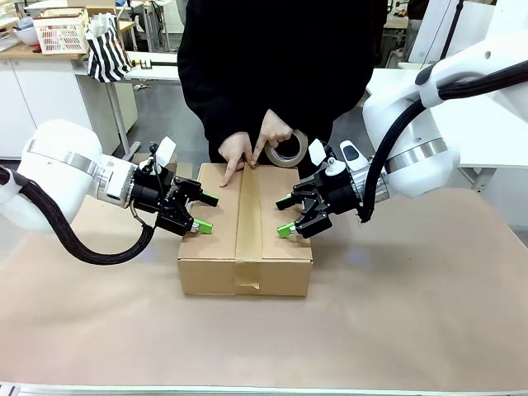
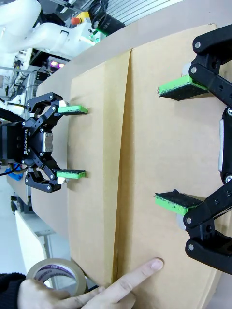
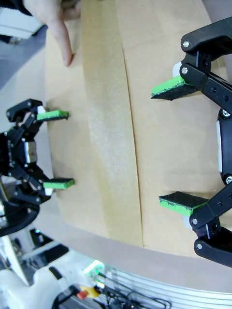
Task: Pack the gift set into the box.
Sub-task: Press and hold the closed box until the human finishes sealing it.
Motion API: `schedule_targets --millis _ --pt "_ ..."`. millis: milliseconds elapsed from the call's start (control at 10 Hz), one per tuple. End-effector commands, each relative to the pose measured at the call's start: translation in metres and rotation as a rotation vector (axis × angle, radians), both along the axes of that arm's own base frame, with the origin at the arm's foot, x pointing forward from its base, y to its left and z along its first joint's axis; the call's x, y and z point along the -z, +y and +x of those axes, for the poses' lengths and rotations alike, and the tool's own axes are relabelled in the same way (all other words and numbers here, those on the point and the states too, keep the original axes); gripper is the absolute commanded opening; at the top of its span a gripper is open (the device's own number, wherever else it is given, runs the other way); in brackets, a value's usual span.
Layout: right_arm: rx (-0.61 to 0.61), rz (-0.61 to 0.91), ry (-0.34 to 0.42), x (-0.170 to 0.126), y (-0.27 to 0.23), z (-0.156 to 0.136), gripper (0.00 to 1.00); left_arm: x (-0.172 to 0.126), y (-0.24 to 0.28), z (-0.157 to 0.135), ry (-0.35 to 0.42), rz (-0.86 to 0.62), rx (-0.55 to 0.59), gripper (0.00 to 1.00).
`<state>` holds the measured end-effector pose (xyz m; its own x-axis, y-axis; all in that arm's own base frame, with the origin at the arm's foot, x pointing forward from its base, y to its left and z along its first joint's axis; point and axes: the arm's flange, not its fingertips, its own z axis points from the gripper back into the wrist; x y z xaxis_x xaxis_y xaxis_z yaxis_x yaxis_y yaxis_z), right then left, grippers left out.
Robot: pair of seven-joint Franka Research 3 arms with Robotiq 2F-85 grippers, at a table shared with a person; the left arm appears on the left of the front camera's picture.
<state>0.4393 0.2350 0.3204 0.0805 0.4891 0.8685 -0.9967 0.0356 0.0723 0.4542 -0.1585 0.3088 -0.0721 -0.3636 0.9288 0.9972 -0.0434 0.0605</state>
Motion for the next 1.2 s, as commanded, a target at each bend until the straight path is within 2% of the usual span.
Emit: schedule_targets --millis 0,1100 --pt "0.013 0.004 0.012 0.0047 -0.0010 -0.0023 1.00 0.0016 0.0002 -0.0014 -0.009 0.000 0.005 1.00" --pt "0.013 0.004 0.012 0.0047 -0.0010 -0.0023 1.00 0.0016 0.0002 -0.0014 -0.009 0.000 0.005 1.00"
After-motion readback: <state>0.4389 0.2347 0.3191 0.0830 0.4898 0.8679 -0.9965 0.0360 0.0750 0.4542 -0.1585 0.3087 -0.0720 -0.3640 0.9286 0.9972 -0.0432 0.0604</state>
